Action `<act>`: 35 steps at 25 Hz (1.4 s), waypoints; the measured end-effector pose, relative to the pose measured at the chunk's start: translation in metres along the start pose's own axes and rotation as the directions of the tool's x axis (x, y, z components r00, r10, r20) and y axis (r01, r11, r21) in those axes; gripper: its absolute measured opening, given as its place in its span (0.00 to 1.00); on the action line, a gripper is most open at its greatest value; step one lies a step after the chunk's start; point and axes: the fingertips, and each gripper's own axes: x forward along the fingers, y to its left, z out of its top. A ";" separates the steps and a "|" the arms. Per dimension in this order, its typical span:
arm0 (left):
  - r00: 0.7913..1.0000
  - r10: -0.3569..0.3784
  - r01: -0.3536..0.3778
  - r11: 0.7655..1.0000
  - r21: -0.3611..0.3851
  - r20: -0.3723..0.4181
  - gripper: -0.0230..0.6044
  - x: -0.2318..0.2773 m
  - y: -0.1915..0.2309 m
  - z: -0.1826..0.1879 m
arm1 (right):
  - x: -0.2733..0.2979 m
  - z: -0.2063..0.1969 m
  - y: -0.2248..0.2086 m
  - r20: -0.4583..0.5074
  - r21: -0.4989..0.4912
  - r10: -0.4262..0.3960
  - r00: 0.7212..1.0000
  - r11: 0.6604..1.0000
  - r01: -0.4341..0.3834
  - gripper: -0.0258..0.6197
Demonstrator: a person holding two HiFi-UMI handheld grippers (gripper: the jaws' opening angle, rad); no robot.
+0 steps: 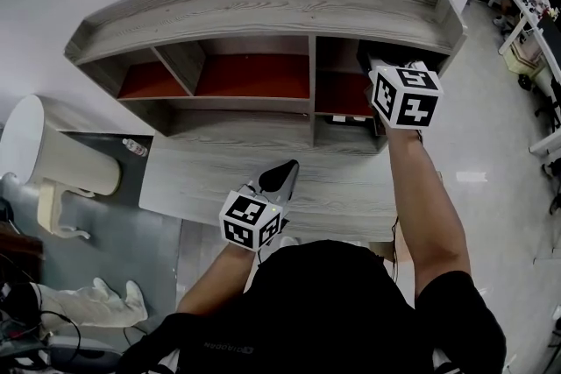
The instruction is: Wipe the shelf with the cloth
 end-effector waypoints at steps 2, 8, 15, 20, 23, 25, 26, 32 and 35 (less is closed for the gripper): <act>1.000 0.007 -0.007 1.000 -0.001 0.003 0.05 -0.004 0.003 0.000 | 0.004 0.000 0.009 -0.003 -0.002 0.013 1.000 1.000 -0.013 0.19; 1.000 0.023 -0.023 1.000 -0.007 0.006 0.05 -0.012 0.012 -0.002 | 0.014 0.001 0.035 -0.005 -0.009 0.048 0.999 0.999 -0.048 0.19; 1.000 0.022 -0.022 1.000 -0.007 0.004 0.05 -0.018 0.016 -0.004 | 0.022 0.005 0.060 -0.005 -0.021 0.076 0.997 0.997 -0.076 0.19; 1.000 0.018 -0.018 1.000 -0.006 0.006 0.05 -0.022 0.021 -0.005 | 0.027 0.005 0.073 -0.009 -0.034 0.084 0.996 0.996 -0.084 0.19; 1.000 0.015 -0.015 1.000 -0.005 0.006 0.05 -0.024 0.024 -0.005 | 0.028 0.005 0.078 -0.011 -0.038 0.083 0.996 0.996 -0.084 0.19; 1.000 0.013 -0.013 1.000 -0.004 0.006 0.05 -0.026 0.025 -0.005 | 0.029 0.006 0.081 -0.010 -0.041 0.081 0.997 0.996 -0.081 0.19; 1.000 0.012 -0.012 1.000 -0.003 0.007 0.05 -0.027 0.026 -0.005 | 0.029 0.006 0.082 -0.009 -0.042 0.080 0.997 0.996 -0.080 0.19; 1.000 0.010 -0.010 1.000 -0.002 0.007 0.05 -0.030 0.028 -0.007 | 0.029 0.005 0.082 -0.007 -0.044 0.065 0.998 0.997 -0.066 0.19; 1.000 0.002 -0.002 1.000 0.001 0.008 0.05 -0.031 0.028 -0.007 | 0.029 0.006 0.081 -0.007 -0.046 0.055 0.998 0.997 -0.056 0.19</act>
